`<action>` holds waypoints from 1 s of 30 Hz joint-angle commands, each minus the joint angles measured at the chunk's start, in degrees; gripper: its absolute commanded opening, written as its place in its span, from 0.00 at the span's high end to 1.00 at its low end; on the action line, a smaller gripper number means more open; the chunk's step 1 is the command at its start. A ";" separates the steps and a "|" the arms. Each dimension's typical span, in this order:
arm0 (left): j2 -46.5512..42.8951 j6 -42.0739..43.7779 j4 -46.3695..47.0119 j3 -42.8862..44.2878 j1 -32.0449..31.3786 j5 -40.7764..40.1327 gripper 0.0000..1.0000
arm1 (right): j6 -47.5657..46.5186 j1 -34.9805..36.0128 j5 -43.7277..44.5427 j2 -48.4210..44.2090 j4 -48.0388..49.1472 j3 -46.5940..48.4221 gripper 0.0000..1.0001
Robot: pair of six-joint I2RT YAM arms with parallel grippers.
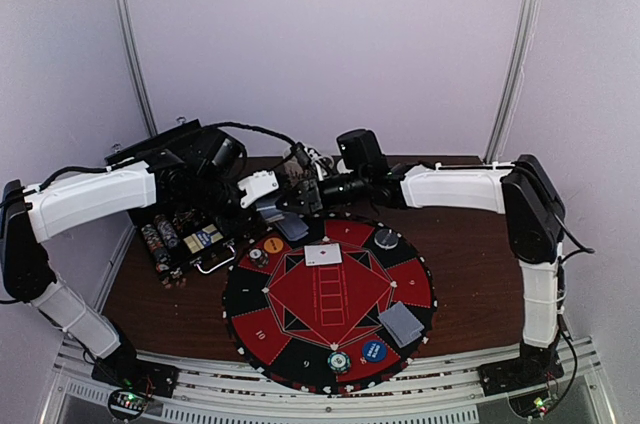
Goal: Distribute texas hold em gaming equipment
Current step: Pick up the poker card from the face-down deck piles, then flop the poker card in the community card area.
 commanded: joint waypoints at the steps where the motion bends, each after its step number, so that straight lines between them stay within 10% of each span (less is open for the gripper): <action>1: -0.59 0.25 3.05 0.94 -0.29 -0.54 0.56 | -2.84 -0.42 2.68 -2.67 -5.54 0.23 0.75; 19: -0.87 -1.54 3.05 -0.69 0.24 -4.67 0.56 | -14.12 -2.07 7.65 -10.96 -18.02 -0.65 1.00; 30: 0.16 -5.63 3.49 -0.73 3.55 -7.31 0.55 | -62.36 0.52 25.47 -22.62 -20.22 -18.41 1.00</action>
